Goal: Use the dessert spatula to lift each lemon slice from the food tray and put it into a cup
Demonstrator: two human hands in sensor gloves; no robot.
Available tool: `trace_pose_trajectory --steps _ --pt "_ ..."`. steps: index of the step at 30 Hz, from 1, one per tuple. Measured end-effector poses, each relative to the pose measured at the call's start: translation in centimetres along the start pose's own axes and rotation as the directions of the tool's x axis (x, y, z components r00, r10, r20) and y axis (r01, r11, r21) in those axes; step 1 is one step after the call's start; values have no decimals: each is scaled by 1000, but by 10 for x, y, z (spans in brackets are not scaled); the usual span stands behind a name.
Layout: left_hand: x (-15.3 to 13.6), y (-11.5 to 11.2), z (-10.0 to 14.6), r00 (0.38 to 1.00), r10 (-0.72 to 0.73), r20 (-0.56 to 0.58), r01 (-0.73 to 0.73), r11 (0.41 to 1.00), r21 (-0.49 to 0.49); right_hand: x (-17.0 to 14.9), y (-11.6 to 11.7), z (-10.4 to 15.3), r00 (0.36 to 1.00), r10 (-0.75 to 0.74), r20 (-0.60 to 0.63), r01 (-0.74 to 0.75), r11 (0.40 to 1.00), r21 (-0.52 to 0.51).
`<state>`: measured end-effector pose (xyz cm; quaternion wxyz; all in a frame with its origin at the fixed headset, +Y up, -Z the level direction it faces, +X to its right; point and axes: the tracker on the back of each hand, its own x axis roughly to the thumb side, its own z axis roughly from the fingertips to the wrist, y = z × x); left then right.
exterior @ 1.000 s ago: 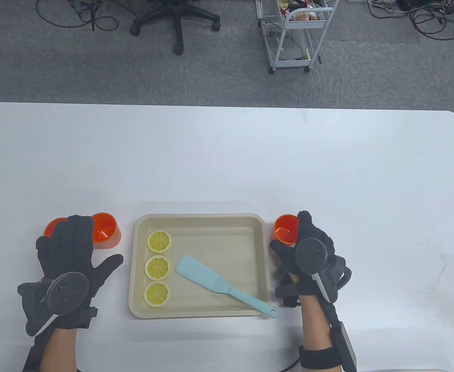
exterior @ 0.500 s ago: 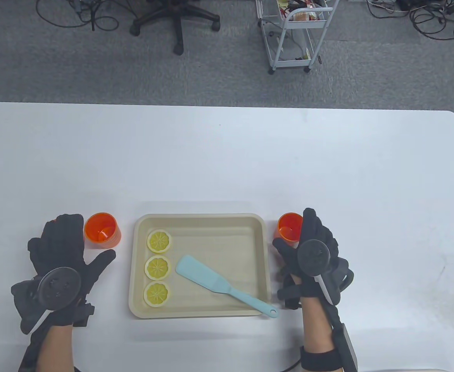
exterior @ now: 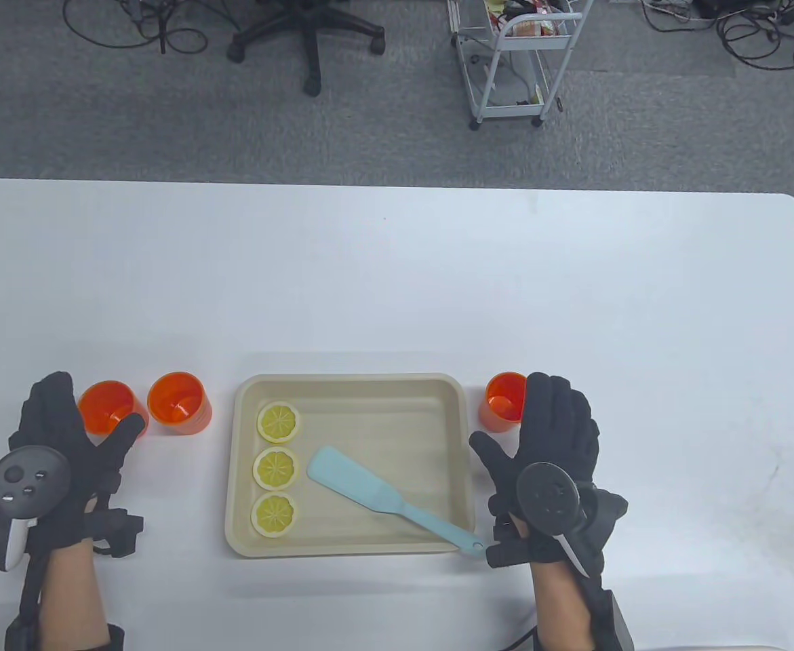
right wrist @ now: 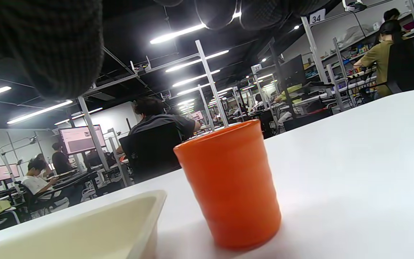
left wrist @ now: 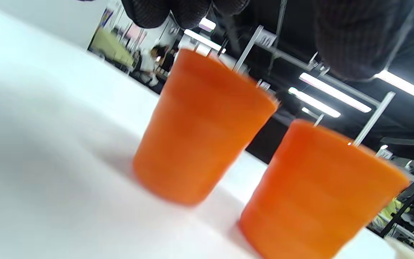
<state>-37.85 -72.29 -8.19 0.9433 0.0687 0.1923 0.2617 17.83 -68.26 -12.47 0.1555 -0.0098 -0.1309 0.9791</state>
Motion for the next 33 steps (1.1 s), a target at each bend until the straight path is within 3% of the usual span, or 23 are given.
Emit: trace_pose_trajectory --steps 8,18,22,26,33 --pt "-3 -17 -9 992 -121 -40 119 992 -47 3 -1 2 999 -14 31 14 1000 14" --pt "-4 -23 -9 991 -122 -57 120 992 -34 4 -2 3 999 -24 44 23 1000 15" --pt "-2 -11 -2 995 -57 -78 57 998 4 6 -6 6 998 -27 56 27 1000 0" --pt "3 10 10 997 26 -76 -18 993 113 9 -11 8 997 -34 72 36 999 -21" --pt "35 44 36 993 15 120 -49 957 285 20 -23 17 991 -65 116 72 996 -55"
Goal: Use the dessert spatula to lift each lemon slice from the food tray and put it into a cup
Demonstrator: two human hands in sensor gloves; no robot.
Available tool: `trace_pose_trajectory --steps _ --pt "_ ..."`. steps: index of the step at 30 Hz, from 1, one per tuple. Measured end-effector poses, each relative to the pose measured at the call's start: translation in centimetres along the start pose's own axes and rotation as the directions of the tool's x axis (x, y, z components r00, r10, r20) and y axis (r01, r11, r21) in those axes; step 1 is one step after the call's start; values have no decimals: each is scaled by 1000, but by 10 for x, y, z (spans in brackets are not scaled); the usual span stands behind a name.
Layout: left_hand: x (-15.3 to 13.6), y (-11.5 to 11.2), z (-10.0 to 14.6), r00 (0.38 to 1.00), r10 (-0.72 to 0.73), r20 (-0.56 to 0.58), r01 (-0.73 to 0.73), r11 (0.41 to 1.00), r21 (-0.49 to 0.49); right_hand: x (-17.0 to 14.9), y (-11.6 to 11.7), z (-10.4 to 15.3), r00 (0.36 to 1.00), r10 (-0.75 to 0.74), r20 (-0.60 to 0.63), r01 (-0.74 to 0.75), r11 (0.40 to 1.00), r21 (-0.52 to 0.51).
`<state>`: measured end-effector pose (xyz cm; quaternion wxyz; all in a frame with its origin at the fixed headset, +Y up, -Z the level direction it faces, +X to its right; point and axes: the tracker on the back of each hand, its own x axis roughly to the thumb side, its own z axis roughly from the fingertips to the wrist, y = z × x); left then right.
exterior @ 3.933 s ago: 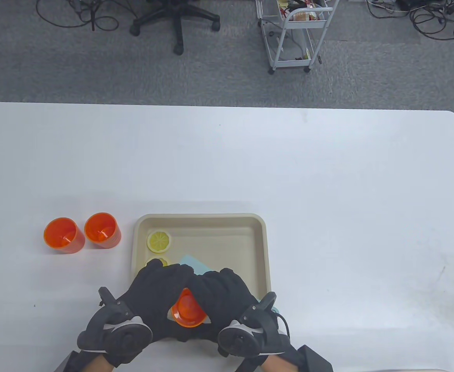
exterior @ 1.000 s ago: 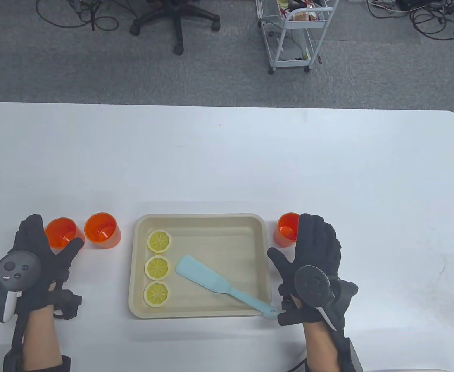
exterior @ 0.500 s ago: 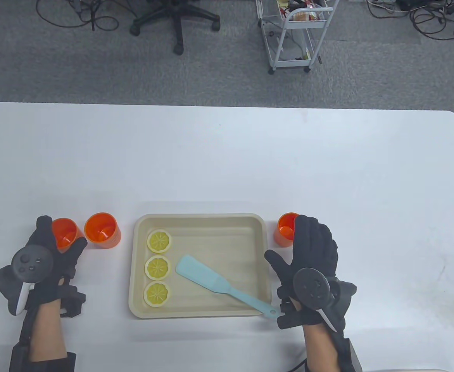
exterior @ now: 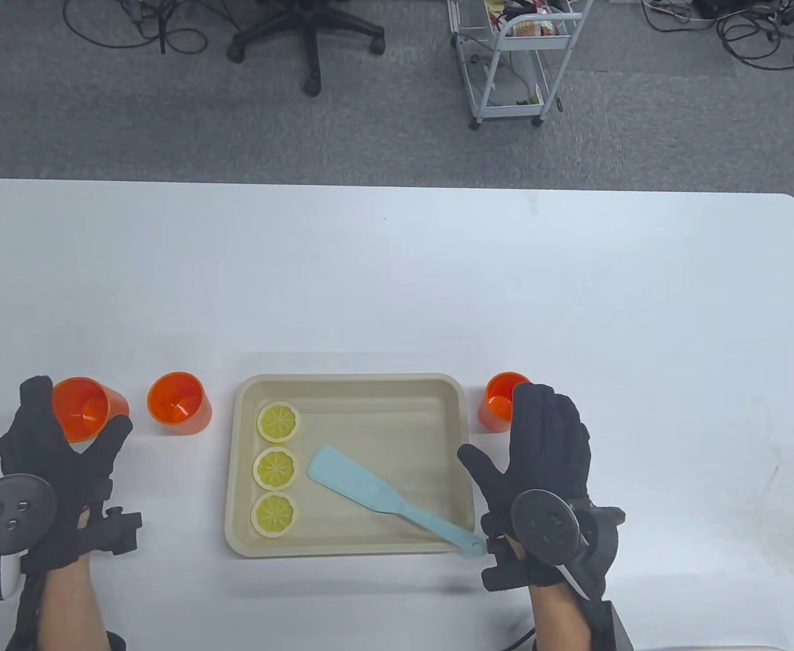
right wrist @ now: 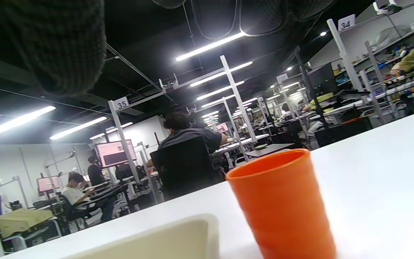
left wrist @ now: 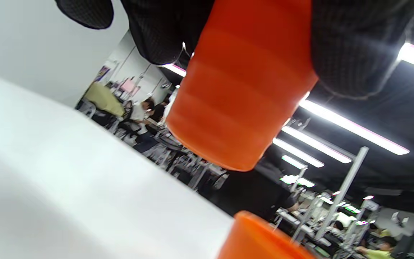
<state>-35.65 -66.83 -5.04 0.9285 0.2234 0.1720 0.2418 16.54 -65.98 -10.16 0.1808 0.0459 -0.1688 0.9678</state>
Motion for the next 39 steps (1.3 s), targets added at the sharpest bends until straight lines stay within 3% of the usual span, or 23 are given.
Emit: trace_pose_trajectory --steps 4,6,9,14,19,24,30,37,39 --pt "30 12 12 982 50 180 -48 999 -13 13 -3 5 996 -60 62 59 998 19" --pt "46 13 18 950 74 304 -54 996 -72 21 -3 8 993 -72 97 68 997 38" --pt "74 4 29 880 151 451 -71 979 -190 35 -3 14 986 -84 145 77 995 58" --pt "110 -18 48 792 188 581 16 944 -328 56 5 22 952 -166 257 131 980 146" --pt "130 -39 61 728 280 626 39 894 -446 75 16 30 898 -250 361 170 956 239" --pt "141 -50 70 693 278 665 99 878 -469 93 28 39 834 -311 456 138 918 373" --pt "151 -62 81 635 312 707 162 841 -516 110 34 49 796 -289 532 66 915 399" --pt "153 -70 84 625 316 714 170 837 -520 108 37 49 803 -261 536 31 916 400" --pt "155 -72 86 625 359 694 157 813 -561 109 38 51 803 -222 554 -6 925 381"
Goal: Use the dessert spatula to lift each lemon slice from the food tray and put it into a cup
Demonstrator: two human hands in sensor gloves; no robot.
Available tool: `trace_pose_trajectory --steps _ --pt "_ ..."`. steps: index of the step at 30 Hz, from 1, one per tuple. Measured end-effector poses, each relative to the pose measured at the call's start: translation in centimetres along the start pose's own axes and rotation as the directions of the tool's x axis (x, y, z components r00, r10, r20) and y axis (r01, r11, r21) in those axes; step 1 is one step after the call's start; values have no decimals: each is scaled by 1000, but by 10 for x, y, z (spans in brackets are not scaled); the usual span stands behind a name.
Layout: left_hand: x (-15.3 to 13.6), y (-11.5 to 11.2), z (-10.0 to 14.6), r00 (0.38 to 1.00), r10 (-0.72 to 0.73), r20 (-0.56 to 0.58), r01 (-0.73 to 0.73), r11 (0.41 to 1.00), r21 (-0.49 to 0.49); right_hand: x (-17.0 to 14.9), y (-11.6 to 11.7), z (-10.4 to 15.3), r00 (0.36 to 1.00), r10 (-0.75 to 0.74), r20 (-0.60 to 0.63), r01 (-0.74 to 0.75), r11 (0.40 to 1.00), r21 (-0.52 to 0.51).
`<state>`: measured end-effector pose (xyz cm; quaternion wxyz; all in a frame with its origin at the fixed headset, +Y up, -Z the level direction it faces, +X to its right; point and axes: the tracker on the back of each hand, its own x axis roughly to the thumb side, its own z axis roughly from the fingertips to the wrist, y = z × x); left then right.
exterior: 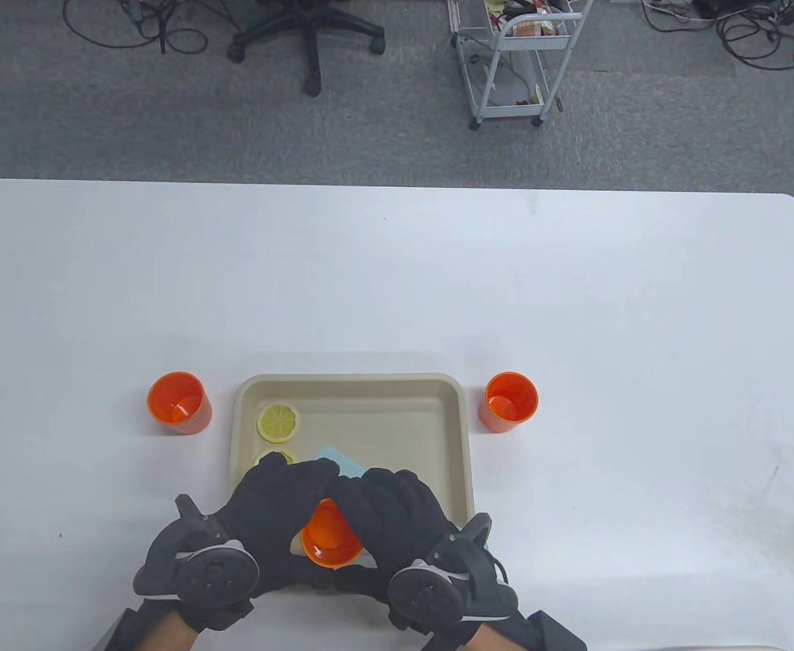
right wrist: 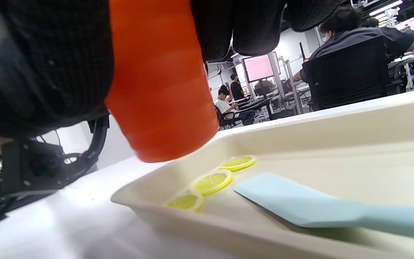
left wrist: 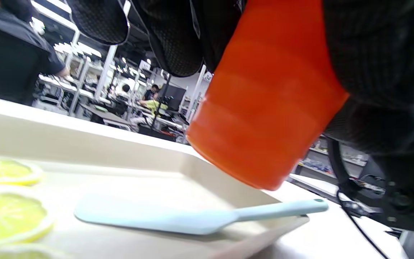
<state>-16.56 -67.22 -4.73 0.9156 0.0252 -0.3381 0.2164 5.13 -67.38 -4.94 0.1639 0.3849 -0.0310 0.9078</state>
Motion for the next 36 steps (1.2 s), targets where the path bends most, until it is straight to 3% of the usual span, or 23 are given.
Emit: trace_pose_trajectory --steps 7,19,25,28,36 --pt "-2 -5 -3 998 54 -14 -54 998 30 5 4 0 997 75 -7 -75 993 -88" --pt "2 0 3 998 -44 -54 51 991 124 -4 -12 3 992 86 -96 -95 991 -92" --pt "-22 21 21 959 -149 -243 217 934 282 -37 -45 19 950 96 -296 -159 968 -195" --pt "-37 27 30 941 -126 -315 230 919 321 -58 -59 29 918 110 -381 -192 964 -184" --pt "-66 35 44 847 -190 -497 366 886 284 -111 -82 56 778 128 -615 -285 945 -163"
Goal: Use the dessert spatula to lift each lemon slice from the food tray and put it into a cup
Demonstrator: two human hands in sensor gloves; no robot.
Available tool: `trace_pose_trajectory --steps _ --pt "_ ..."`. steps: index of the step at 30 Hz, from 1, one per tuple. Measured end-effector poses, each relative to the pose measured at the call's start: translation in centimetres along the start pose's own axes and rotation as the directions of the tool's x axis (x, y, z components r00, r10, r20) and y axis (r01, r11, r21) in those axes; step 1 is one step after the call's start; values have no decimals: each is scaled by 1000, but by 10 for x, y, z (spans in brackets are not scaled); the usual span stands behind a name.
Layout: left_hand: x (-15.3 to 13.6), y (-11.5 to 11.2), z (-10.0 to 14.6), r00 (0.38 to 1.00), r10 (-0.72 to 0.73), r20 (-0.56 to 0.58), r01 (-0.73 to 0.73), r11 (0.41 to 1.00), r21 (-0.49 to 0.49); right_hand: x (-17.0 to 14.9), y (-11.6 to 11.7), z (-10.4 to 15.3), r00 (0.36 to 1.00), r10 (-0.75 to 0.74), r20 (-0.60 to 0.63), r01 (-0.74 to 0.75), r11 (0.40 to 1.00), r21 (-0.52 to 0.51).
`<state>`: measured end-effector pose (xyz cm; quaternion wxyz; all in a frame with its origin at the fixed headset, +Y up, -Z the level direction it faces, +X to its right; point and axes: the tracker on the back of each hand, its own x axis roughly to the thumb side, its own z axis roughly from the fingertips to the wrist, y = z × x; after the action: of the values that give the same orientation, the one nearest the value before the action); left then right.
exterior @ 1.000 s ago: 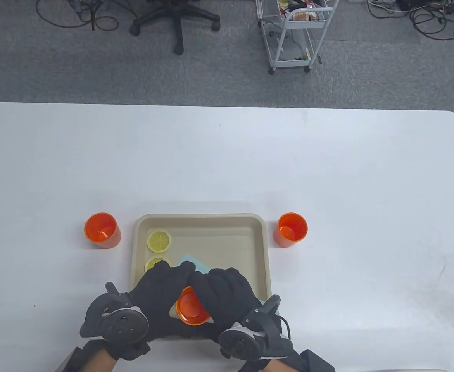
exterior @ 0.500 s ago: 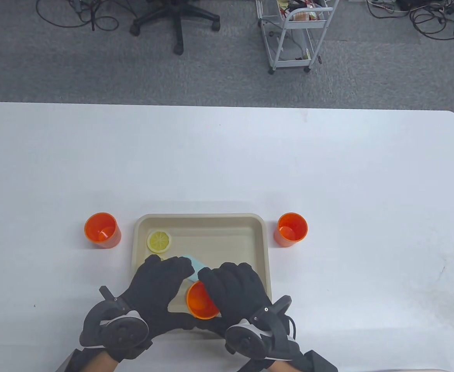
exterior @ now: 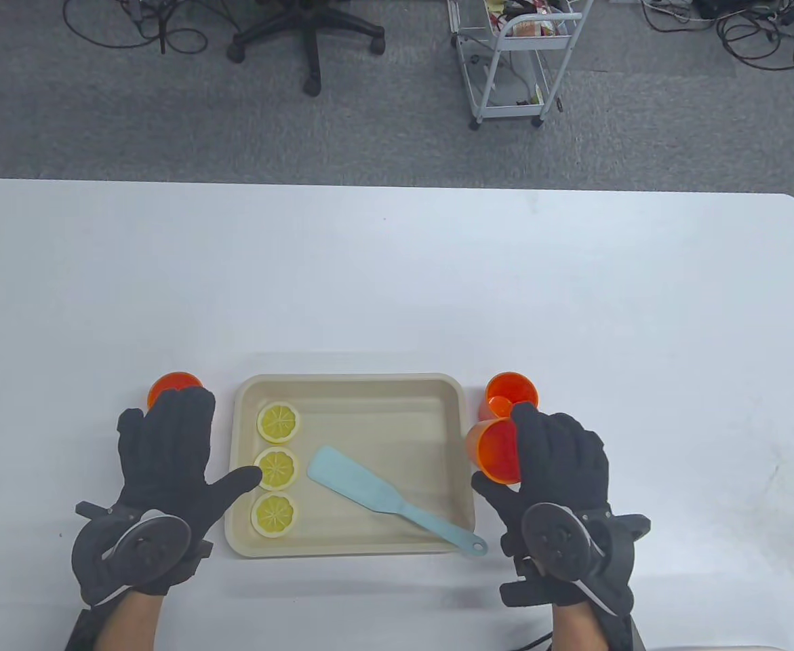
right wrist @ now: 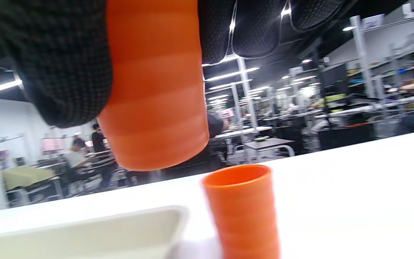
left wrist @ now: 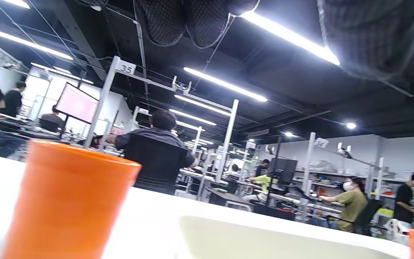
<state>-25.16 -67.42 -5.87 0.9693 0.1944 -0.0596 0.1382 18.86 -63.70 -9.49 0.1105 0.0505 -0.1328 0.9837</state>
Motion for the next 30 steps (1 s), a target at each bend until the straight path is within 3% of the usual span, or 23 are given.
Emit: trace_pose_trajectory --steps 7,13,19,30 --pt "-22 -5 -2 996 -15 -93 12 1000 -28 -41 3 -6 974 -4 -229 0 1000 -20" --pt "-33 -7 -1 990 -22 -139 17 999 -42 -58 24 -14 937 84 -339 -57 994 88" --pt "-40 -9 -1 986 -8 -166 -1 999 -53 -71 55 -23 923 134 -362 -29 959 281" --pt "-44 -9 -2 982 -3 -189 -9 998 -61 -74 75 -28 923 185 -337 -58 934 354"
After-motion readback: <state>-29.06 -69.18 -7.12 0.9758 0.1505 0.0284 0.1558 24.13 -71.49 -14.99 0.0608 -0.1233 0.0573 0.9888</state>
